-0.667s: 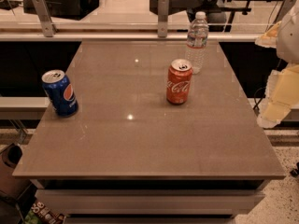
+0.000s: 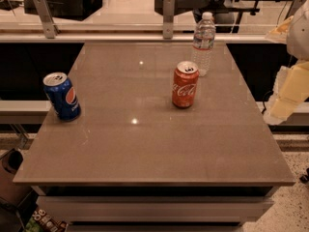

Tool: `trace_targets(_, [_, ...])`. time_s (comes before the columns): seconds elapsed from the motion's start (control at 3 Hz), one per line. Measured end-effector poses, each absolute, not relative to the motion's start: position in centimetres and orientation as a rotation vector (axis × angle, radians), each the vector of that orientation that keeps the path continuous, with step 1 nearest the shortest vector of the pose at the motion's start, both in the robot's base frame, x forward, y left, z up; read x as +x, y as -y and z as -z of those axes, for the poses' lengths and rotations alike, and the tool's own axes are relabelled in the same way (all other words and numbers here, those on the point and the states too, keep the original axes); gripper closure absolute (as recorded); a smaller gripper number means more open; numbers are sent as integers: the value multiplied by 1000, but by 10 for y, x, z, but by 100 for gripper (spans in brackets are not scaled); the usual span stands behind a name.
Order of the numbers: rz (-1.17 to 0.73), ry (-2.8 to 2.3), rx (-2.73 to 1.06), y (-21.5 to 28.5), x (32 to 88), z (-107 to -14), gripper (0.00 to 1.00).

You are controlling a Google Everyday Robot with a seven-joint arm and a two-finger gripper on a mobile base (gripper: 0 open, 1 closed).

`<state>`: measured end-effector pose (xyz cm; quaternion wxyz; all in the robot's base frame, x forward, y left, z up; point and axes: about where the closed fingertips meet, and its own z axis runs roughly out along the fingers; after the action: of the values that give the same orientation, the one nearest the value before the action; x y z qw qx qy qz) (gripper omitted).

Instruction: Move water bottle near pepsi can

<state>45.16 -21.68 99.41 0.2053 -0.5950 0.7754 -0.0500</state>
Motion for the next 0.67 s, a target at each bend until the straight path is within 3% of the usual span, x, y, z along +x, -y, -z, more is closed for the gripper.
trace_targets(0.67, [105, -2088, -1456, 238, 496, -999, 0])
